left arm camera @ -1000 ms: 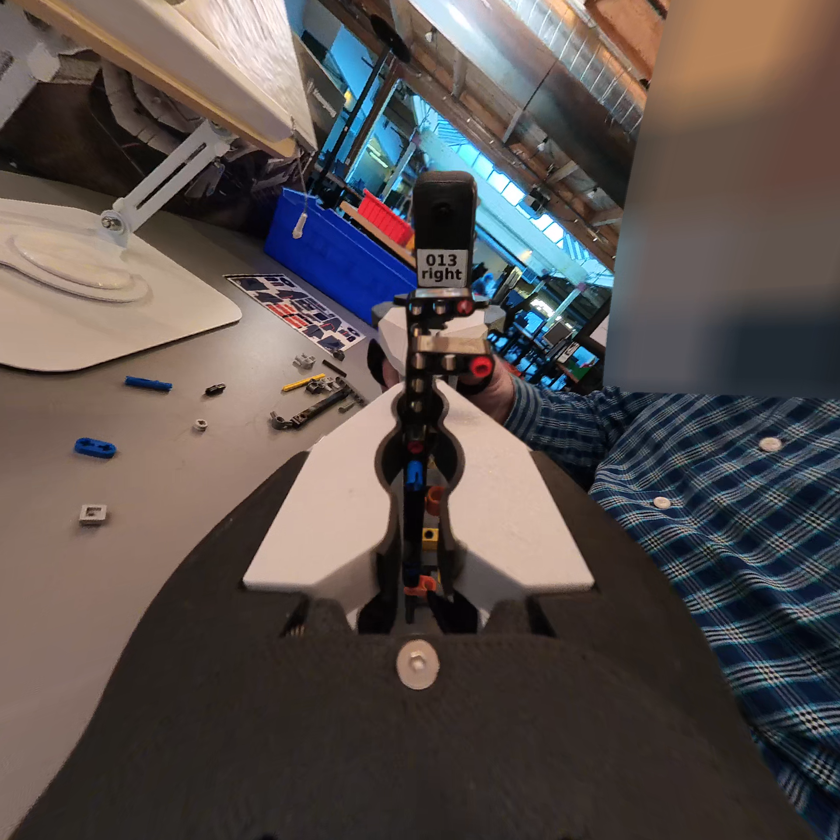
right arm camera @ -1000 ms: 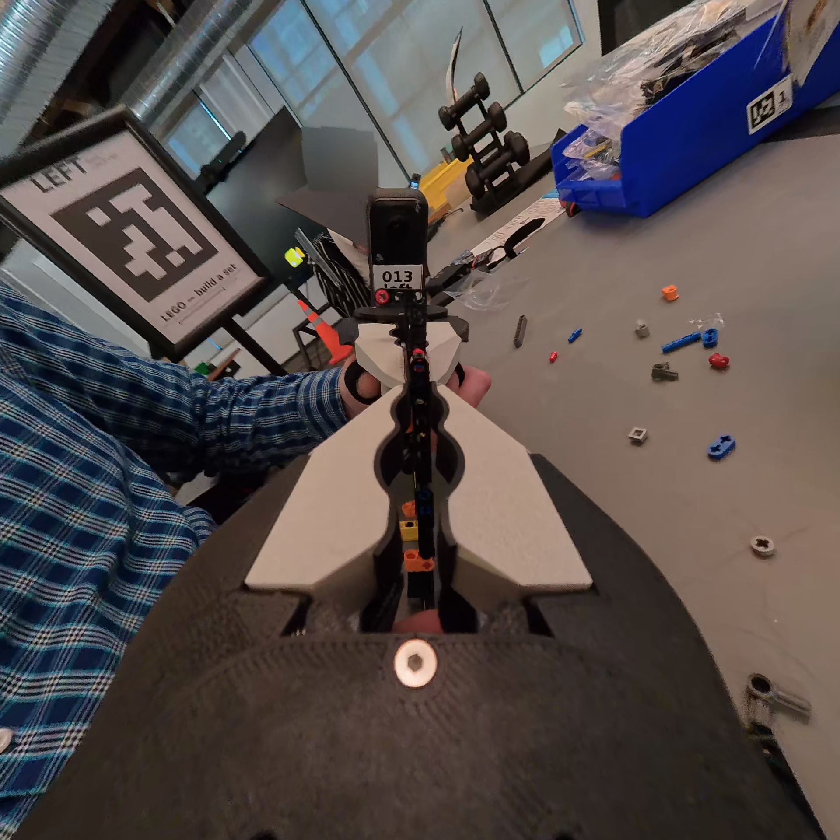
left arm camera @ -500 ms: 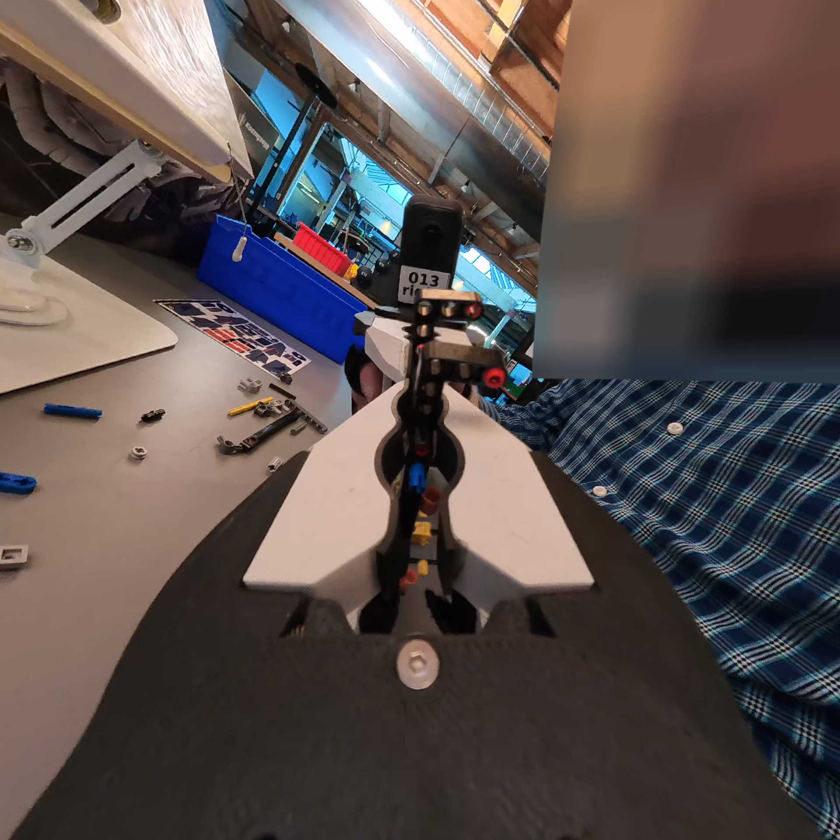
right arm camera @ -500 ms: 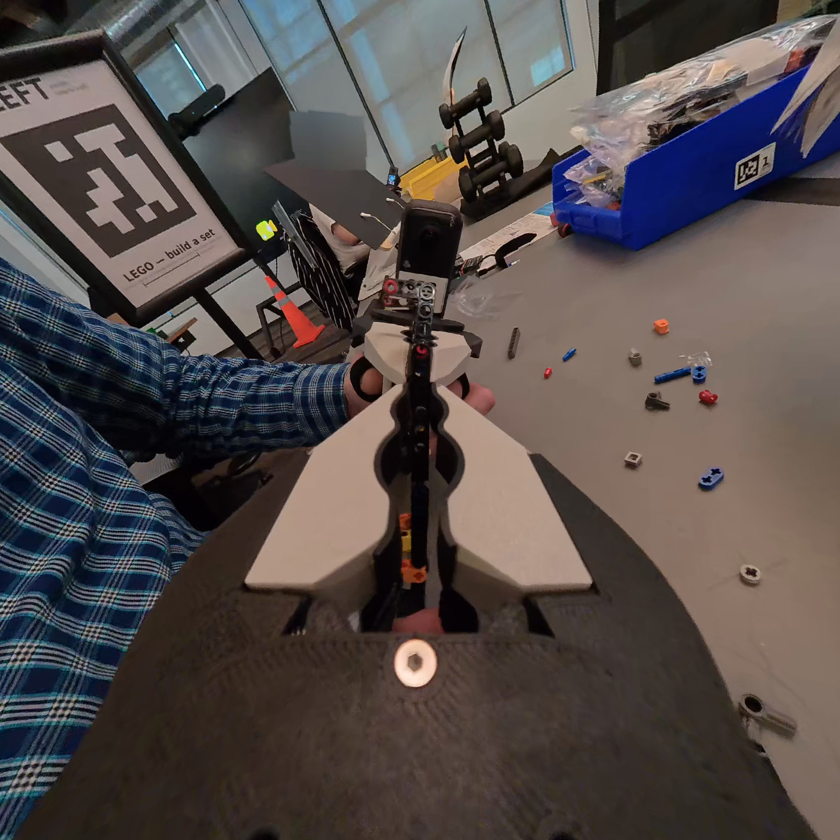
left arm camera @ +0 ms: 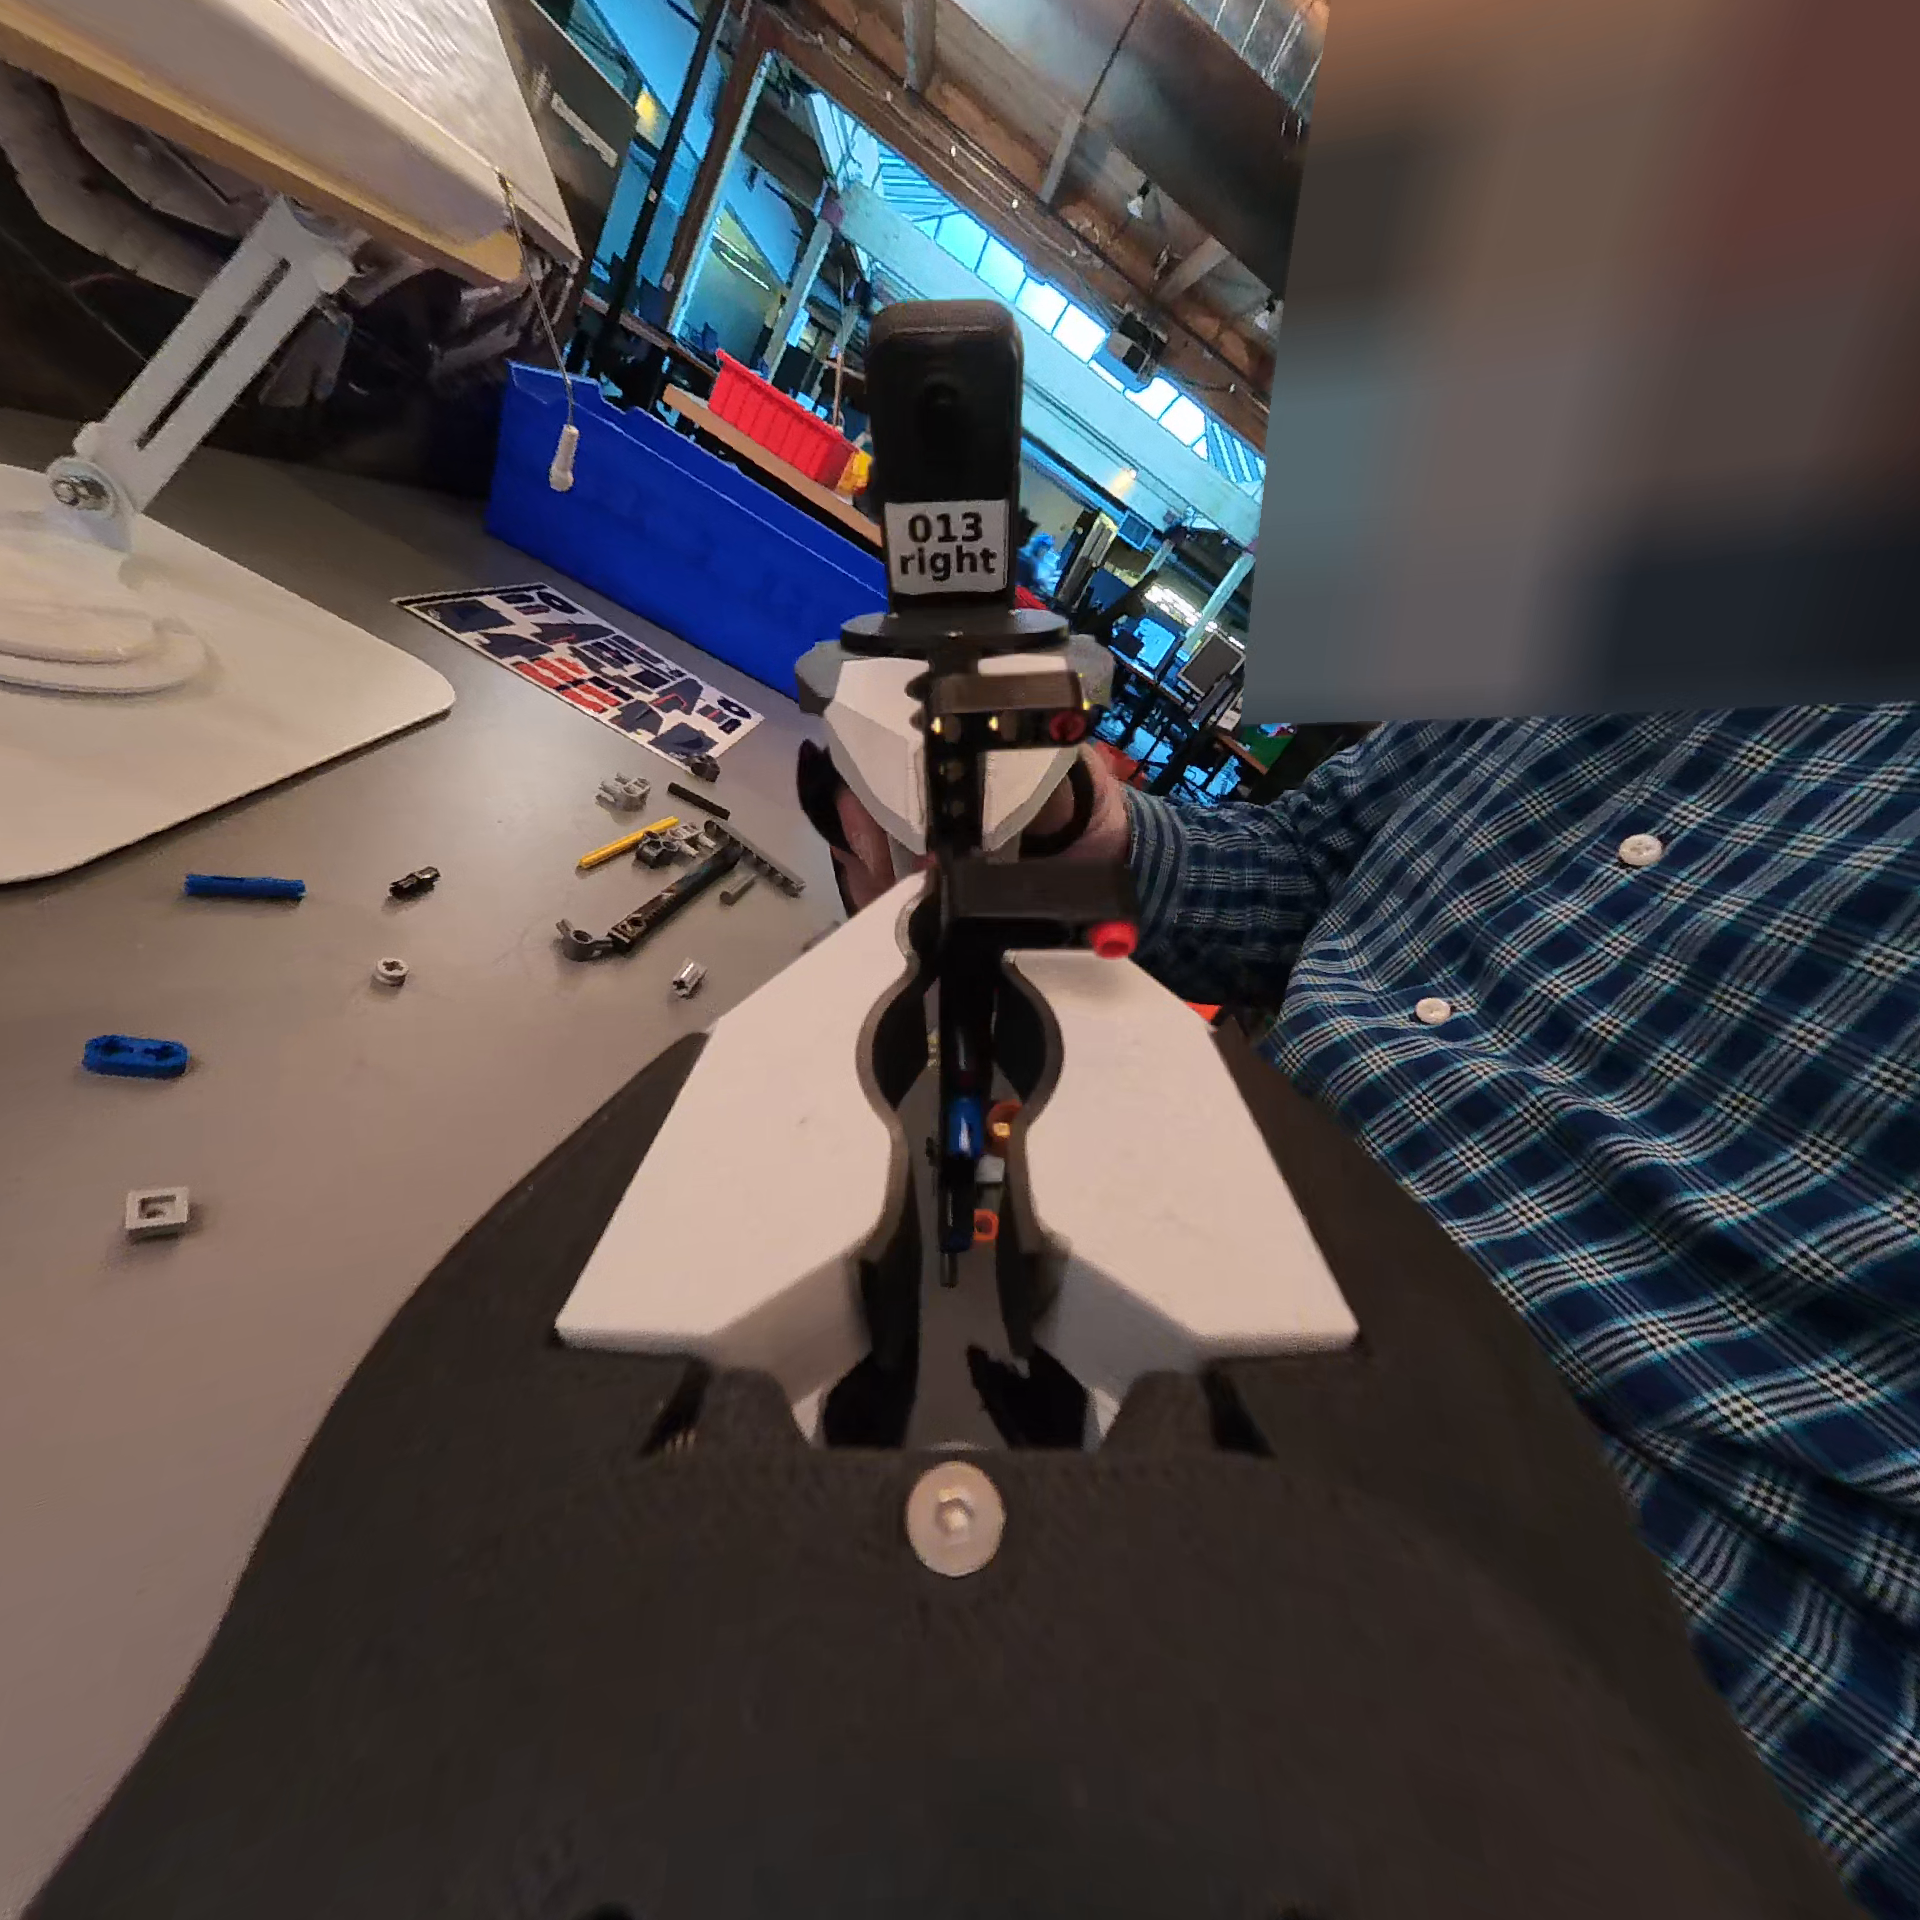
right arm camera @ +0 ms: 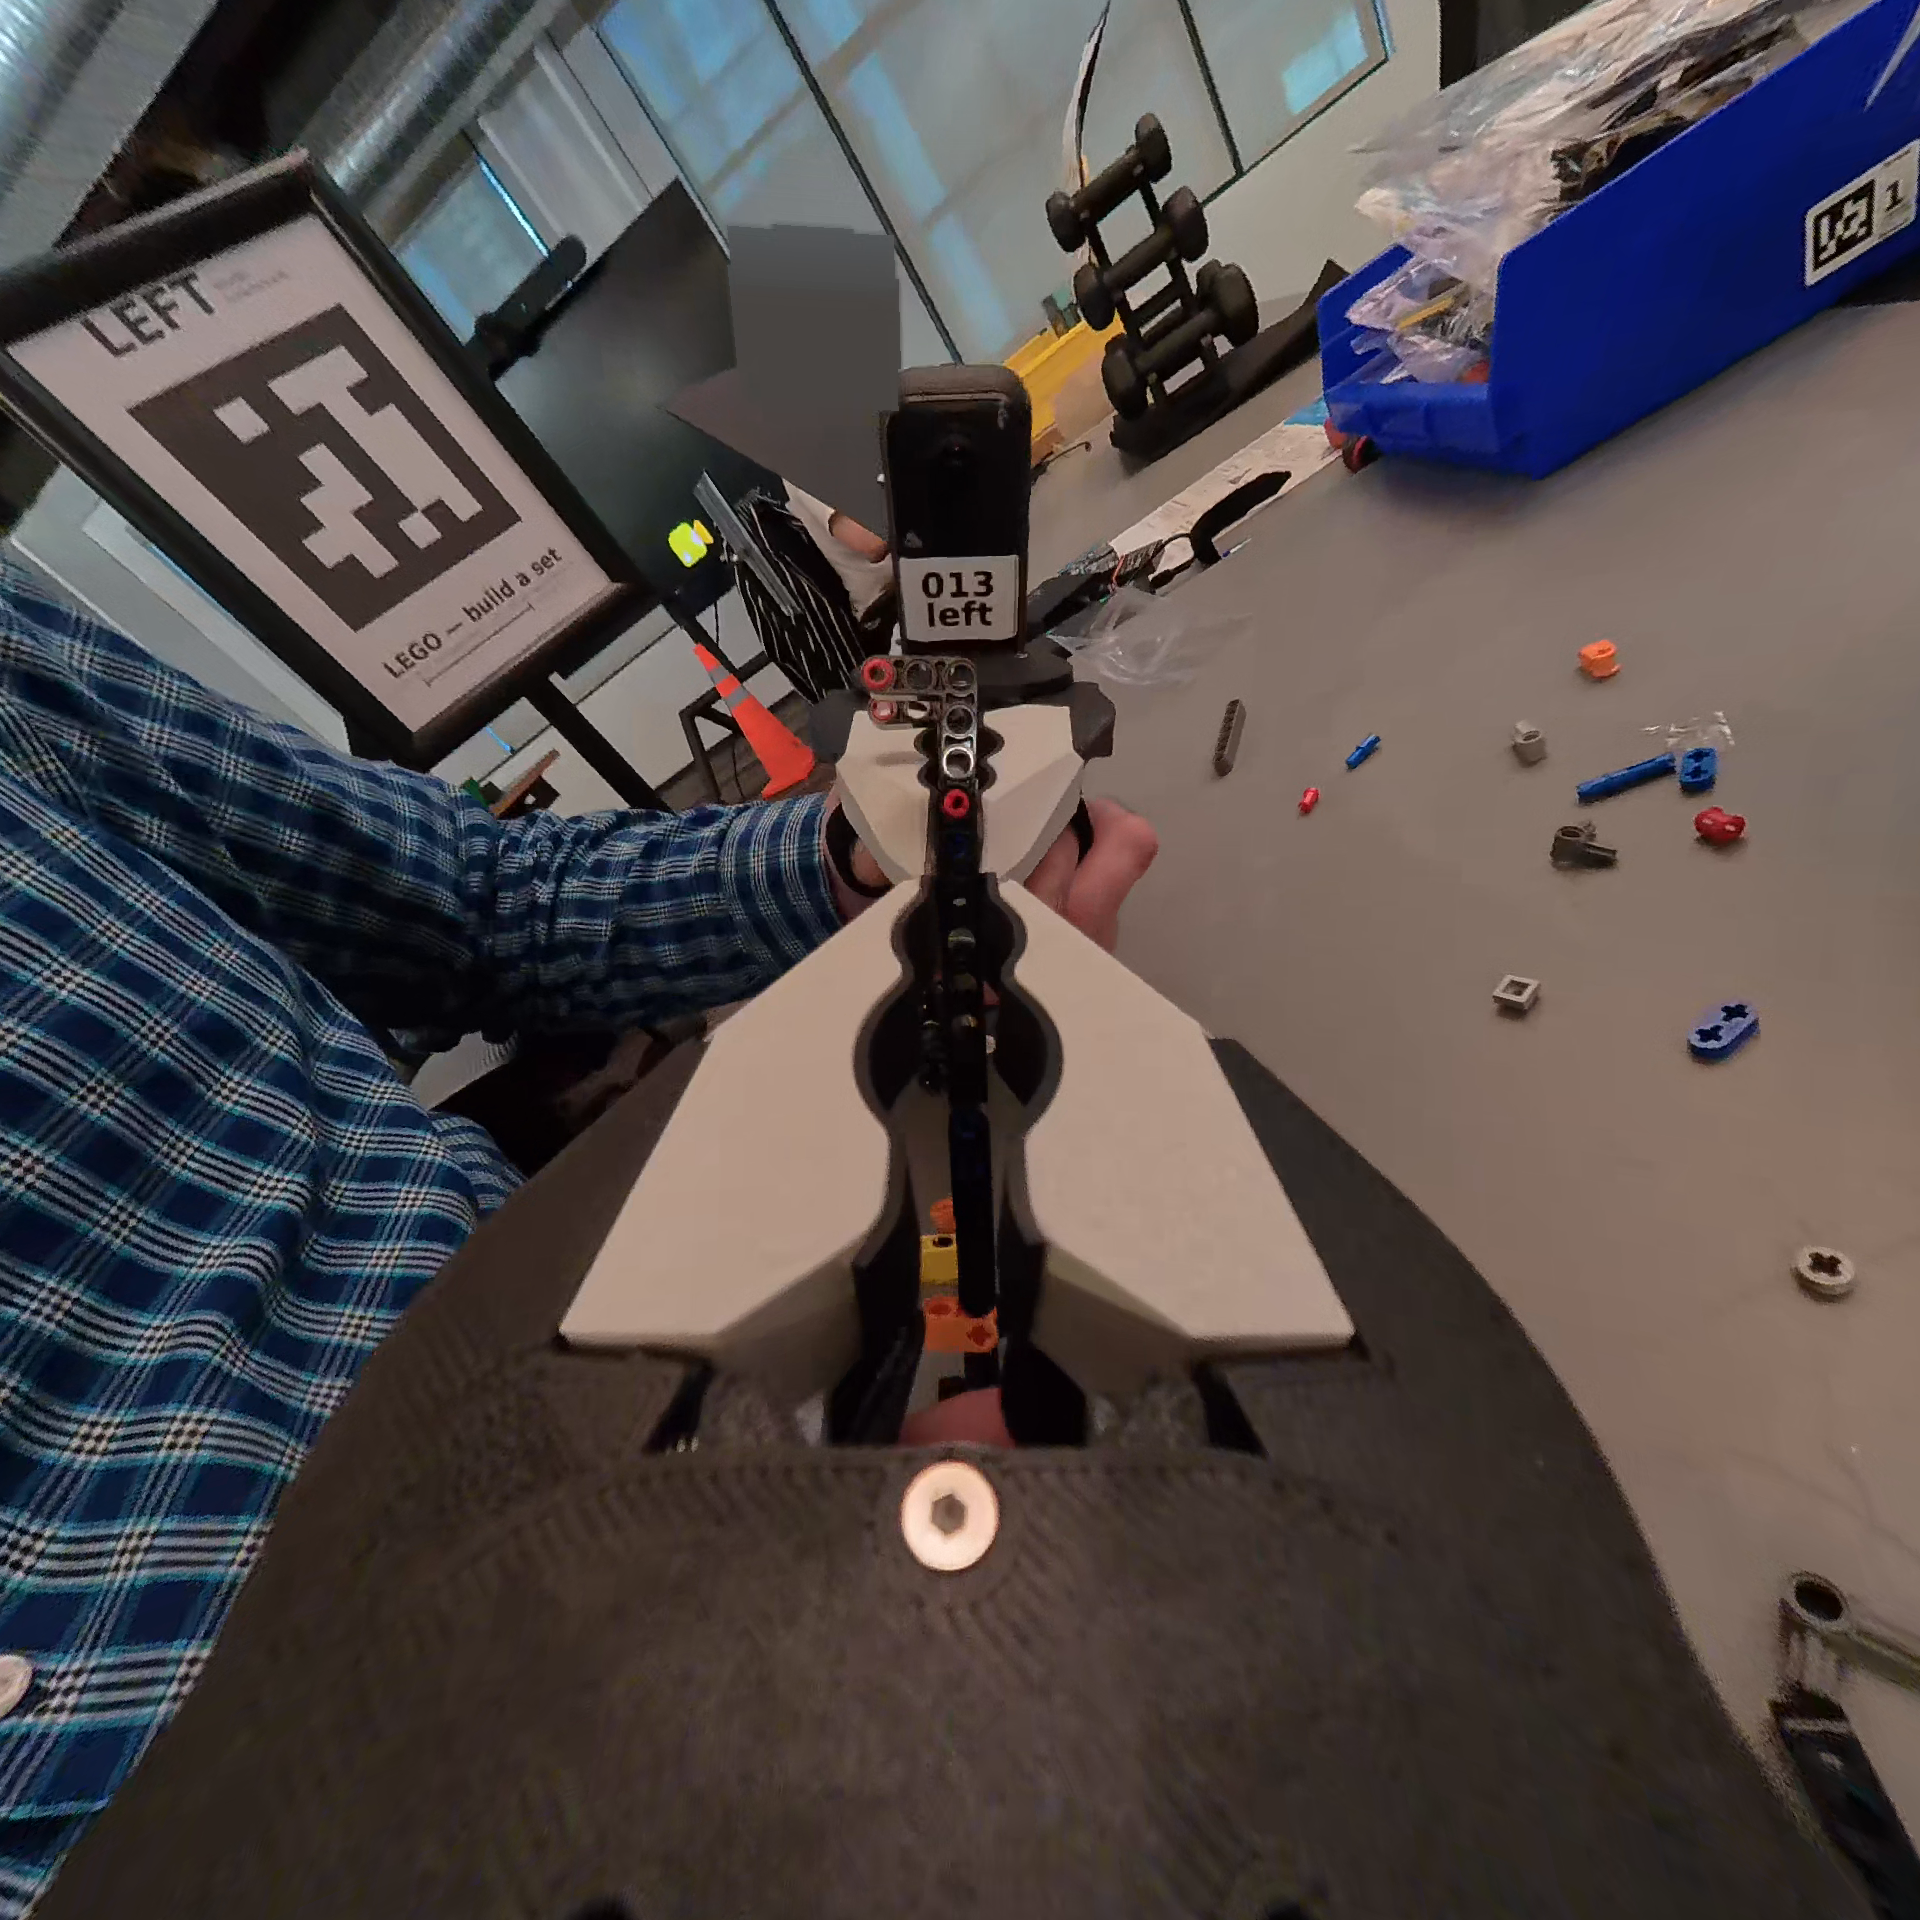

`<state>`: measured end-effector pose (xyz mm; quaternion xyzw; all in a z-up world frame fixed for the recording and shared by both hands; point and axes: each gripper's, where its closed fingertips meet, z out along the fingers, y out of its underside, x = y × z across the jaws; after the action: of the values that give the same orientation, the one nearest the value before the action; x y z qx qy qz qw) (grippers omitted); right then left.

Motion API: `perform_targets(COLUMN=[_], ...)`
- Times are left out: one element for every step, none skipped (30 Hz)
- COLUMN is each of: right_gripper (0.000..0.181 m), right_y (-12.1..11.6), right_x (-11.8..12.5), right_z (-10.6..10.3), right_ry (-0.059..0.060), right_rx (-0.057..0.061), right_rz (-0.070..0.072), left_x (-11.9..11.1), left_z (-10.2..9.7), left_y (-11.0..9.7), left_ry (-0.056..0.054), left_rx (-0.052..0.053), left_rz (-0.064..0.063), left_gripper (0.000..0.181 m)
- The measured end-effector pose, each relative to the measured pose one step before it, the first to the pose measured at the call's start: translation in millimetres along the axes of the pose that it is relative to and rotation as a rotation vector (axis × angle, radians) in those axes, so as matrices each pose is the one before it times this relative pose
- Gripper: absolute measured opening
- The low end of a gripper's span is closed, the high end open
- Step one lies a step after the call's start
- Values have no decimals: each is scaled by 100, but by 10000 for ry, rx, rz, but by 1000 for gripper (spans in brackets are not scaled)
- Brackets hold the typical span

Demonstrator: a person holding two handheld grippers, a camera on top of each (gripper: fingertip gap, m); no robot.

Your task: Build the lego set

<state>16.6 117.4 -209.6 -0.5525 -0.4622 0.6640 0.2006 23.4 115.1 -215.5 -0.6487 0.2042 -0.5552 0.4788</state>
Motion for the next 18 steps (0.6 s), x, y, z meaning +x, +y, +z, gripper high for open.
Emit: perform_targets(right_gripper=[4, 4, 4, 4, 4, 4, 4, 4, 4, 4, 4, 4, 4, 4, 4, 4, 4, 4], right_y=[9, 31, 79, -78, -149, -142, -222, -181, -29, -40, -74, 45, 21, -93, -47, 0, -33, -51], right_x=[-102, -51, -25, -155, -189, -236, -262, -160, -133, -138, -98, -74, -111, -160, -68, -34, -68, -61], right_z=[31, 31, 80, 103, 139, 171, 164, 147, 158, 136, 73, 78, 69, 16, -10, -12, -12, -12], right_ry=[45, 123, 192, 154, 204, 256, 232, 247, 241, 198, 162, 125, 111, 59, 52, 83, 30, 31], right_rx=[-40, -91, -168, -132, -163, -227, -165, -167, -224, -162, -92, -165, -125, -23, -40, -41, -9, 11], right_rz=[-113, -201, -309, -295, -343, -456, -389, -323, -317, -259, -151, -136, -172, -110, -32, -127, -71, -40], left_x=[85, -22, -67, -69, 119, 129, 185, 110, 169, 105, -20, 10, 151, 239, 65, 29, -12, -109], left_z=[-15, -46, -80, -123, -260, -416, -370, -237, -111, -46, -63, -100, -82, -55, -18, -11, -33, -52], left_y=[34, 20, 72, 197, 80, -219, -343, -218, -95, -52, 23, 97, 0, -36, 1, -27, -21, -9], left_ry=[84, -26, -98, -107, 20, -25, -43, -89, -41, -59, -86, -9, 98, 116, 13, -6, -13, -57], left_rx=[-53, -75, -111, -217, -166, 27, 107, -1, -54, -18, -27, -50, 40, 46, -38, -34, -43, -50], left_rz=[-49, 55, 145, 133, 106, 202, 253, 212, 202, 184, 138, 59, 24, 70, 51, 64, 50, -9], left_gripper=[4, 5, 6, 14, 21, 21, 19, 18, 16, 14, 13, 12, 11, 9, 9, 9, 10, 13])
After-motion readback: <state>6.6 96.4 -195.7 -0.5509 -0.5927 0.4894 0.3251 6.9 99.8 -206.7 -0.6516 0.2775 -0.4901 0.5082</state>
